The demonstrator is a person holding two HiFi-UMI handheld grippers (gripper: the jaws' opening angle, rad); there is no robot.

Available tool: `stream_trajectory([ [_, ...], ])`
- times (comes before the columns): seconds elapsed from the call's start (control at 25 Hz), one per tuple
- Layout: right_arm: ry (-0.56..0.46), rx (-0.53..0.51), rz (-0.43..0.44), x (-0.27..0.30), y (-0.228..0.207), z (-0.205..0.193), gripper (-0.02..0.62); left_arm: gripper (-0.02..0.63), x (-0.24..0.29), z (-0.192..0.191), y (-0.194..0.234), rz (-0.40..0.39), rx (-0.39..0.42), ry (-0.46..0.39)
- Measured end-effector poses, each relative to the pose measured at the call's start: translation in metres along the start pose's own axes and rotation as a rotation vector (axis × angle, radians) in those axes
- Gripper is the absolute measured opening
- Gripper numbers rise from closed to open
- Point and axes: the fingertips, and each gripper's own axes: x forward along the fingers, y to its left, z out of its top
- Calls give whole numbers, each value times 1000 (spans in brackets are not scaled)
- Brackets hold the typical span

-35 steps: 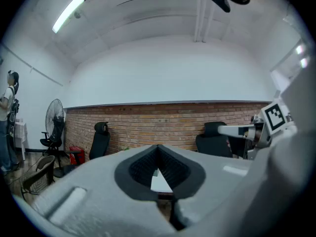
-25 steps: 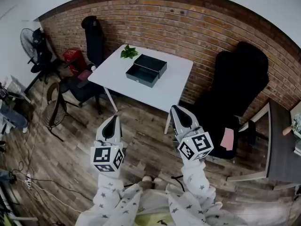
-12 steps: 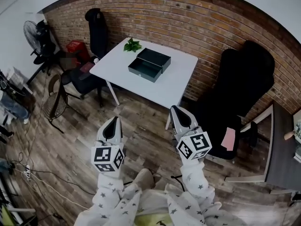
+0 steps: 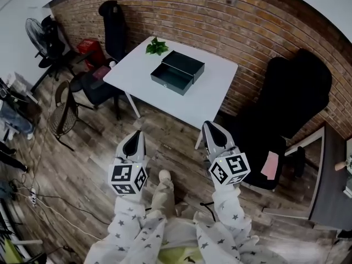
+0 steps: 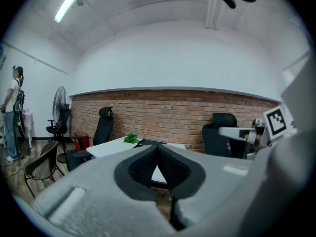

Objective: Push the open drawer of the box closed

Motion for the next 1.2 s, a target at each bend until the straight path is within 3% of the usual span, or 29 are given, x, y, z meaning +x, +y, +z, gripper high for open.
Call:
stream_trajectory([
  [0.52,11,13,-80,119,-57,-13,-3,121,136,0,57,-97,-46,64],
  [0.88,23,13,-161,196,-88,-27,-2,146,221,-7,98,-182,-50,131],
  [1.2,55,9,-215,227,-106,-44,-2,147,283,-47,104,-278,-42,238],
])
